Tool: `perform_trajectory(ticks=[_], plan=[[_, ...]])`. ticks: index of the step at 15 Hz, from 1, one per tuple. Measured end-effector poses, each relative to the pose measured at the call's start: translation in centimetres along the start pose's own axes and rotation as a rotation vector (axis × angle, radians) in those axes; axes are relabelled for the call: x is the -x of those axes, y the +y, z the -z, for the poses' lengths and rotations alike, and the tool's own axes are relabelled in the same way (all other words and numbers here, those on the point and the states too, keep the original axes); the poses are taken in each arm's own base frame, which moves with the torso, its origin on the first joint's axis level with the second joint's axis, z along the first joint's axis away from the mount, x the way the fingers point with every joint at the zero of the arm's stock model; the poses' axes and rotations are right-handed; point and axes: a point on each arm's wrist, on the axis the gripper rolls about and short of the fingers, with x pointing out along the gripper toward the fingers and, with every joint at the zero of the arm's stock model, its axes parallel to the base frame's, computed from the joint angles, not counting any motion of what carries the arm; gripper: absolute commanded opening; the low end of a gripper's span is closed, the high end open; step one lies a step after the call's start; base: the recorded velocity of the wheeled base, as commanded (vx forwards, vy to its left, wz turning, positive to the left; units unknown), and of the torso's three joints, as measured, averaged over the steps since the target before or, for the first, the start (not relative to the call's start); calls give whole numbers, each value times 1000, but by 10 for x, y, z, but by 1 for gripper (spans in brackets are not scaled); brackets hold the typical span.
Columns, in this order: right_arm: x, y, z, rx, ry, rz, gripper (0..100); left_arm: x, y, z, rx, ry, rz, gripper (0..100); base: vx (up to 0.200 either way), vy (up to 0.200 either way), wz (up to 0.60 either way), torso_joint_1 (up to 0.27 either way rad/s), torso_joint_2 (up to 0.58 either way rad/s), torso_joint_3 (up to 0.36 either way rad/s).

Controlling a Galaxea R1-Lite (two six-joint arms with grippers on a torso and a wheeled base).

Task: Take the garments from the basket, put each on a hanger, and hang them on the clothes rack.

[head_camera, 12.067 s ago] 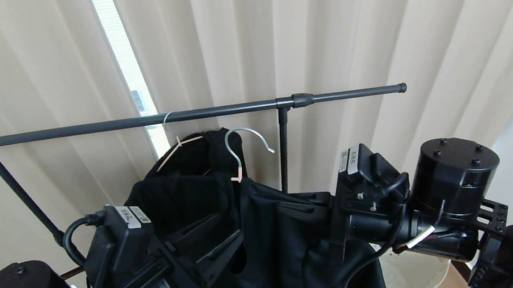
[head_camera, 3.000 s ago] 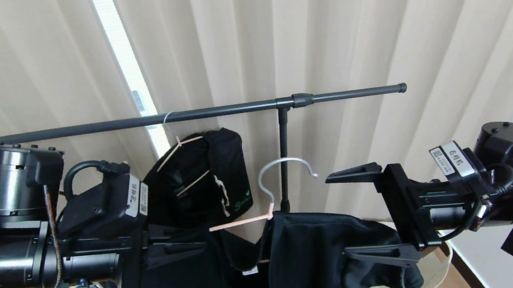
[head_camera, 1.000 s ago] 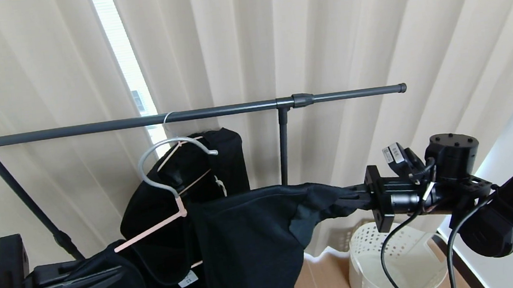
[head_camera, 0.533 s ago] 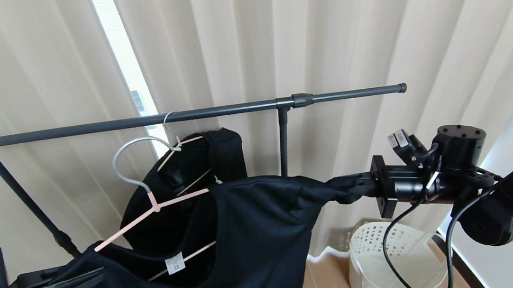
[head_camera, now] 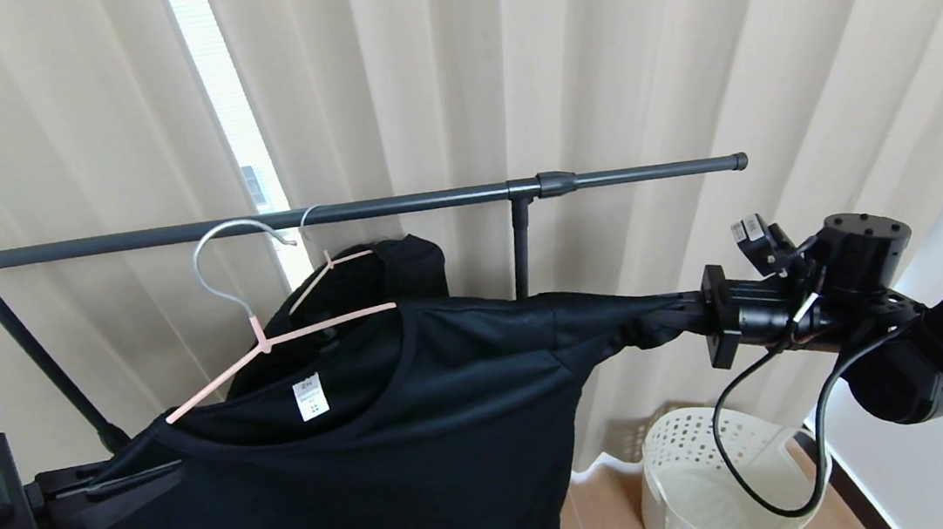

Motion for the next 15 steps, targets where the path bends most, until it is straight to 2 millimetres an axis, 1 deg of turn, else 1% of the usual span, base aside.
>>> perform_trajectory(ticks=[5,6,11,12,15], plan=[[0,2,4,-17,9,-1,0,-12,16,-6,66,-11,-7,0,0,0,0,0,0,0],[0,4,6,-22,12,-3,100,-14,20,-8,94,-13,-8,0,0,0,0,0,0,0],[-3,10,4,4,14,-16,100,-25,33,-13,173,-6,-1,0,0,0,0,0,0,0],[-3,13,2,24,13,-20,100,-28,36,-15,181,-4,1,0,0,0,0,0,0,0],[-6,30,-11,72,1,-43,100,-40,43,-24,205,6,6,0,0,0,0,0,0,0]])
